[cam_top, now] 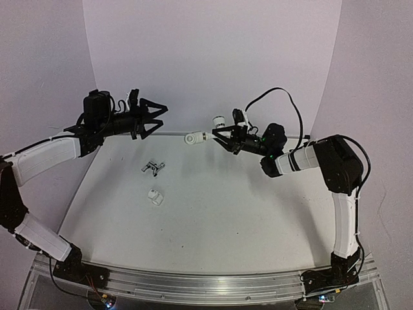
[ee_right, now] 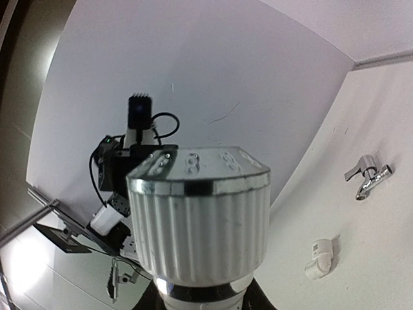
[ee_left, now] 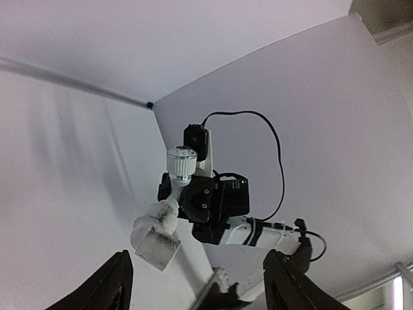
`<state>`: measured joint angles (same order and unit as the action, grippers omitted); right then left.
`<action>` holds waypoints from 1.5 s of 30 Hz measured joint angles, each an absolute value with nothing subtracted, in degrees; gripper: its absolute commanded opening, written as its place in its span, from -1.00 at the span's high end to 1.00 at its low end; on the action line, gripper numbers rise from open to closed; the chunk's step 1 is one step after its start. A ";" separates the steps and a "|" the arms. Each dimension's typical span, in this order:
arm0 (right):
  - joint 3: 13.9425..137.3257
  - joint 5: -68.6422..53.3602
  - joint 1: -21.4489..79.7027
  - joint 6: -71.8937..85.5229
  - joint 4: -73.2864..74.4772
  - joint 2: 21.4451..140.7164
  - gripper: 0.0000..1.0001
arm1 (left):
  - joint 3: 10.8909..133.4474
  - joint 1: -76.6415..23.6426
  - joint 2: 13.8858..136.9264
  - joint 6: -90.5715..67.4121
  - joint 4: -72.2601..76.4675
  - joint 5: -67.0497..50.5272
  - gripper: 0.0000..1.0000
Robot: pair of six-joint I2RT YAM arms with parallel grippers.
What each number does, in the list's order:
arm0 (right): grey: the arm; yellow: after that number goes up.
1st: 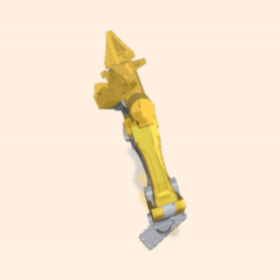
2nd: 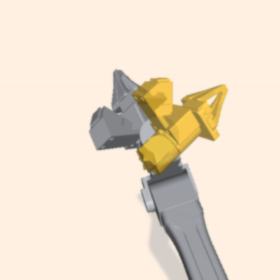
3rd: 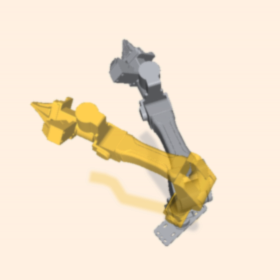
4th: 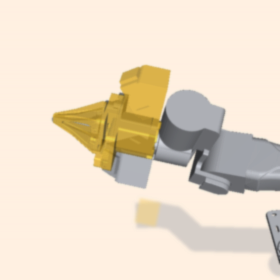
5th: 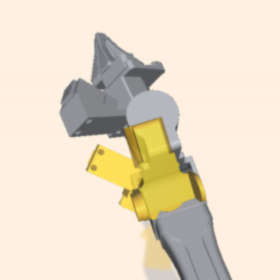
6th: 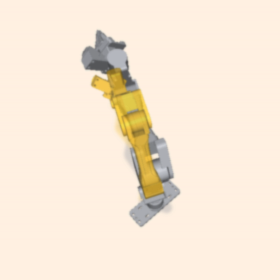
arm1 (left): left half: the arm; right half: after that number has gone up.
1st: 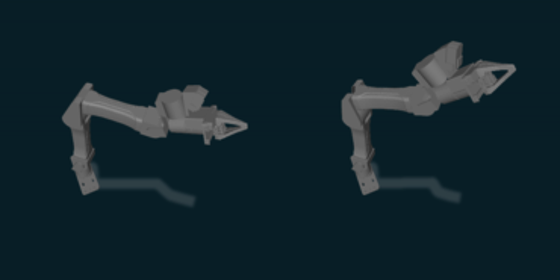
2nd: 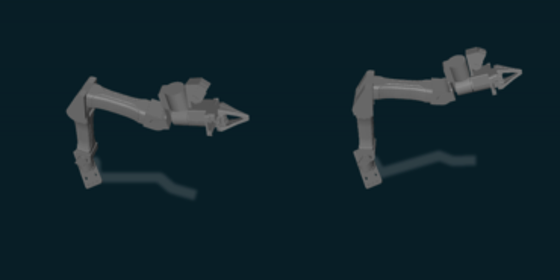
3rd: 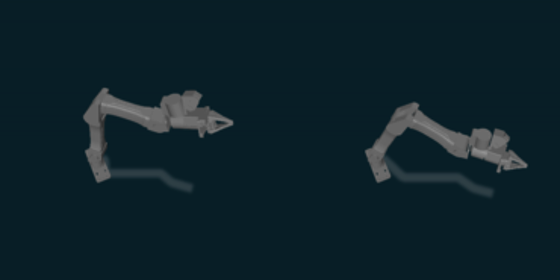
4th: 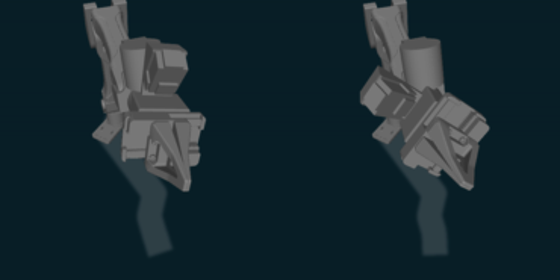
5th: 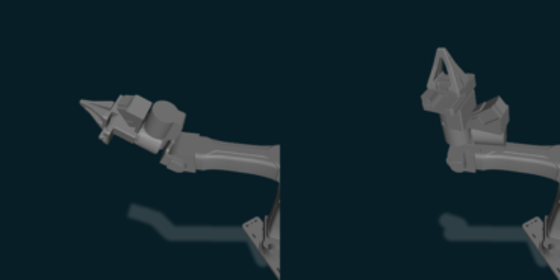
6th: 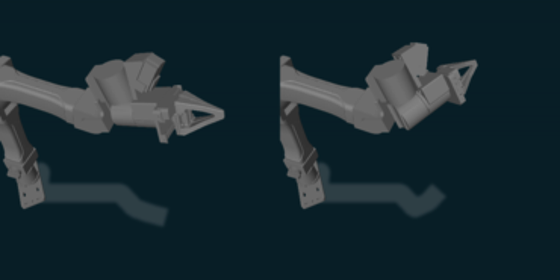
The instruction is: Install the water faucets
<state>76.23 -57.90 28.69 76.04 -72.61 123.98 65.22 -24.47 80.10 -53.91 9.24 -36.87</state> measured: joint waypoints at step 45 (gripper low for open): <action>70.93 -41.00 34.88 58.02 -71.95 115.53 1.00 | 72.48 -26.61 101.69 -83.26 30.08 -58.15 0.98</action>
<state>70.93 -41.00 34.88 58.02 -71.95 115.53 72.48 -26.61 101.69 -83.26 30.08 -58.15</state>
